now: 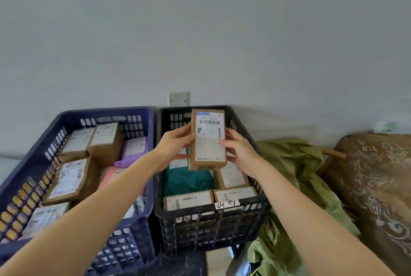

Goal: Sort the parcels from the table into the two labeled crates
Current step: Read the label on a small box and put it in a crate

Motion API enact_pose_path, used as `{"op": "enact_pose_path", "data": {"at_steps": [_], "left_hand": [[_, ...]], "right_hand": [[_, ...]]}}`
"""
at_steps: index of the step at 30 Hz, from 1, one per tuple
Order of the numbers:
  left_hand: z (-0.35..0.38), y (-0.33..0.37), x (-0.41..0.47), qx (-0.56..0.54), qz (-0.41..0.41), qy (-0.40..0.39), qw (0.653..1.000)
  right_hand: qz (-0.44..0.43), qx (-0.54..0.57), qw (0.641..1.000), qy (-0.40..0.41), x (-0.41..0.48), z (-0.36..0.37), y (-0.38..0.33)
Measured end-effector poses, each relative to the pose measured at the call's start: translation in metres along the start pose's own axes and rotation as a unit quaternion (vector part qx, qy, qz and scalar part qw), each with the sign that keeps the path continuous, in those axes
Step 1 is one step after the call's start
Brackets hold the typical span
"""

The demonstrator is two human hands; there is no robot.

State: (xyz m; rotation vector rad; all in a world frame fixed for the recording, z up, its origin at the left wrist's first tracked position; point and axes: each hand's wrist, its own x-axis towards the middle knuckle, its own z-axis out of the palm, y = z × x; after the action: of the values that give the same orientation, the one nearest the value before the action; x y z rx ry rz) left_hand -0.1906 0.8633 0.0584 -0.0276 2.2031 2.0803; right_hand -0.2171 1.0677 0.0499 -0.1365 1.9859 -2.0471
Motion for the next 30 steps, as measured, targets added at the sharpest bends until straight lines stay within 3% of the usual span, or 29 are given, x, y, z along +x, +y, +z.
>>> {"op": "enact_pose_path", "data": {"at_steps": [16,22,30], "left_hand": [[0.027,-0.075,0.072,0.050,-0.117,0.076,0.989],[0.027,-0.095,0.081,0.044,-0.146,0.088,0.984],[0.037,-0.114,0.085,0.111,-0.140,0.043,0.983]], "right_hand": [[0.112,-0.067,0.990,-0.051,0.073,-0.034,0.073],[0.097,-0.213,0.970,-0.071,0.087,-0.038,0.093],[0.081,-0.301,0.949,-0.049,0.093,-0.040,0.109]]}}
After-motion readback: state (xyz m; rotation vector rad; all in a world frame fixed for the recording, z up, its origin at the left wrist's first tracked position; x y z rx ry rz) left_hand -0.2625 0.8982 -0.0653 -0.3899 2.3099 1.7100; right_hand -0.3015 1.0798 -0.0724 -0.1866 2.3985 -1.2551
